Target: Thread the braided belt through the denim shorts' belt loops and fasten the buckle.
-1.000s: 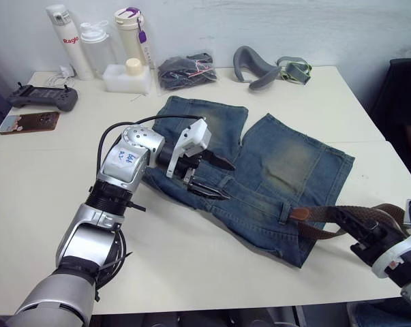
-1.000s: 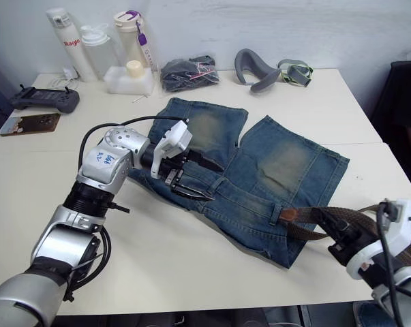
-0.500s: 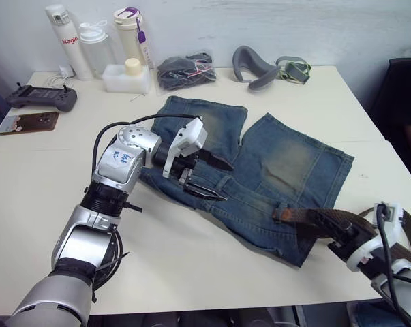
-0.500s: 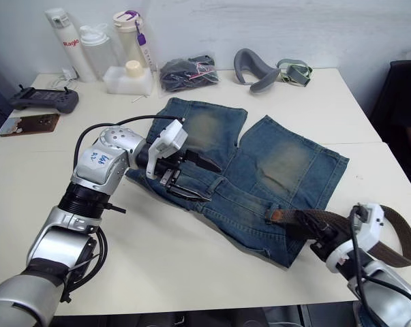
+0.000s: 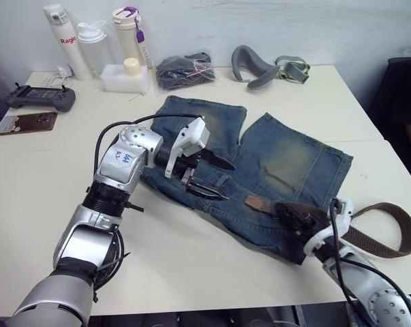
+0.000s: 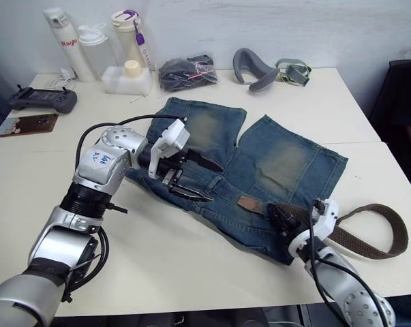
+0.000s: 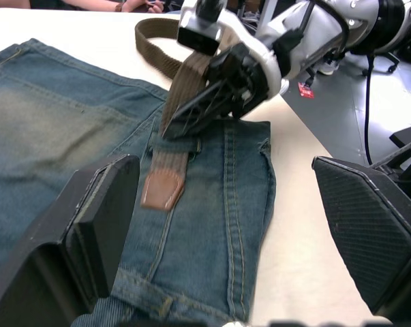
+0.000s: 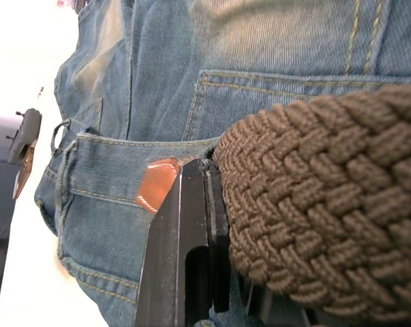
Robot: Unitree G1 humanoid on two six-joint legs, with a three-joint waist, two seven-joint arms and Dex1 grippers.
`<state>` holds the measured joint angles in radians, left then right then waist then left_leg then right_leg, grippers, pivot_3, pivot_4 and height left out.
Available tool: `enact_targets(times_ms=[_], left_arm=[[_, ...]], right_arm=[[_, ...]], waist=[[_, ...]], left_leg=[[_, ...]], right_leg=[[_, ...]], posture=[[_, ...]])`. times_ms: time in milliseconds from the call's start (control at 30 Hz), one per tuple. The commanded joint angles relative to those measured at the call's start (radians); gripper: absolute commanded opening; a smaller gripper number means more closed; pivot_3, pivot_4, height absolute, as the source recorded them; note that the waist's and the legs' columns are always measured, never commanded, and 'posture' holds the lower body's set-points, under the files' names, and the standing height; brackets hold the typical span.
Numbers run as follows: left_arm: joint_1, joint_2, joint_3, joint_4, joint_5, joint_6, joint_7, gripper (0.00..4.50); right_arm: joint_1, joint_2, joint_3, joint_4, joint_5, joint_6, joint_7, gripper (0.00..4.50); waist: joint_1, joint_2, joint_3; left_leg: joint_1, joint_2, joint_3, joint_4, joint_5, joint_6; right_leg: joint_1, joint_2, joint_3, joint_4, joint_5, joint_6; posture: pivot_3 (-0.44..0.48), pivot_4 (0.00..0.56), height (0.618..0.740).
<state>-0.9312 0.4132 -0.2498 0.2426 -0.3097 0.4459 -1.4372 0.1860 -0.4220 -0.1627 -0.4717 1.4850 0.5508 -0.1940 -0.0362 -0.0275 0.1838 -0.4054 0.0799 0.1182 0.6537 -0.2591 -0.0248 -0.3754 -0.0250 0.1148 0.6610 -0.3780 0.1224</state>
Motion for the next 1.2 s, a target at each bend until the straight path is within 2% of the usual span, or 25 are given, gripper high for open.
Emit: enact_targets(times_ms=[33,167,267,300,467,533,700,800,933,1100,1200], left_arm=[[-0.031,-0.027,-0.036,-0.003,0.028,-0.083,-0.011,4.5],[-0.036,-0.079,-0.091,0.087,0.121,-0.265,0.02,4.5],[-0.05,-0.128,-0.135,0.19,0.223,-0.474,0.088,4.5],[-0.057,-0.143,-0.146,0.224,0.249,-0.535,0.104,4.5],[-0.094,-0.216,-0.166,0.362,0.311,-0.741,0.151,4.5],[-0.109,-0.237,-0.163,0.405,0.323,-0.791,0.161,4.5],[-0.154,-0.283,-0.161,0.519,0.368,-0.89,0.206,4.5],[-0.172,-0.296,-0.162,0.566,0.387,-0.938,0.218,4.5],[-0.182,-0.304,-0.154,0.6,0.387,-0.96,0.198,4.5],[-0.182,-0.305,-0.144,0.608,0.373,-0.957,0.169,4.5],[-0.177,-0.318,-0.129,0.598,0.346,-0.907,0.147,4.5]], right_arm=[[-0.027,0.042,0.005,-0.01,0.004,0.005,0.017,1.04],[-0.004,0.046,-0.02,-0.06,0.003,0.013,-0.011,3.0],[0.082,0.014,-0.075,-0.15,0.071,0.018,-0.026,4.24],[0.118,0.002,-0.097,-0.182,0.097,0.018,-0.024,4.46],[0.306,-0.079,-0.162,-0.304,0.136,0.038,0.013,4.46],[0.339,-0.107,-0.163,-0.331,0.142,0.039,0.013,4.46],[0.32,-0.261,-0.145,-0.449,0.141,0.074,-0.029,4.46],[0.285,-0.304,-0.115,-0.502,0.184,0.044,-0.081,4.46],[0.268,-0.4,-0.078,-0.562,0.158,0.07,-0.086,4.46],[0.273,-0.554,-0.179,-0.567,-0.162,0.127,-0.031,4.46],[0.307,-0.598,-0.211,-0.57,-0.268,0.14,0.031,4.46]], waist=[[-0.001,0.0,0.0],[0.002,0.0,0.0],[0.007,0.0,0.0],[0.012,0.0,0.0],[0.008,-0.001,0.0],[0.007,-0.001,0.0],[-0.002,-0.001,0.0],[0.005,-0.001,0.0],[0.006,-0.001,0.0],[0.007,-0.001,0.0],[0.008,-0.002,0.0]], left_leg=[[0.0,0.0,0.0,0.0,0.0,0.0],[0.0,0.0,0.0,0.0,0.0,0.0],[0.0,-0.001,0.0,0.0,0.0,0.0],[0.0,-0.001,0.0,0.0,0.0,0.0],[-0.001,-0.003,0.0,0.0,-0.002,0.003],[-0.001,-0.003,0.0,-0.001,-0.003,0.004],[-0.001,-0.002,0.0,-0.002,-0.003,0.004],[-0.001,-0.001,-0.001,-0.002,-0.002,0.003],[-0.001,-0.002,-0.001,-0.002,-0.002,0.003],[-0.001,-0.002,0.0,0.0,-0.002,0.003],[-0.001,-0.002,0.0,0.0,-0.002,0.003]], right_leg=[[0.0,0.0,0.0,0.0,0.0,0.0],[0.0,0.0,0.0,0.0,0.0,0.0],[0.0,0.0,0.0,-0.001,0.0,0.0],[0.0,-0.001,0.0,-0.001,0.0,0.0],[0.001,-0.002,0.001,-0.003,0.0,0.001],[0.001,-0.002,0.001,-0.004,0.0,0.001],[0.0,-0.001,0.001,-0.003,0.0,0.001],[0.0,0.0,0.0,-0.004,0.0,0.001],[0.0,0.0,0.001,-0.004,0.0,0.001],[0.001,-0.001,0.001,-0.004,0.001,0.001],[0.001,-0.001,0.001,-0.004,0.001,0.001]], posture=[[0.0,0.15,0.74],[0.0,0.15,0.74],[0.0,0.15,0.74],[0.0,0.15,0.74],[0.0,0.15,0.74],[0.0,0.15,0.74],[0.0,0.15,0.74],[0.0,0.15,0.74],[0.0,0.15,0.74],[0.0,0.15,0.74],[0.0,0.15,0.74]])
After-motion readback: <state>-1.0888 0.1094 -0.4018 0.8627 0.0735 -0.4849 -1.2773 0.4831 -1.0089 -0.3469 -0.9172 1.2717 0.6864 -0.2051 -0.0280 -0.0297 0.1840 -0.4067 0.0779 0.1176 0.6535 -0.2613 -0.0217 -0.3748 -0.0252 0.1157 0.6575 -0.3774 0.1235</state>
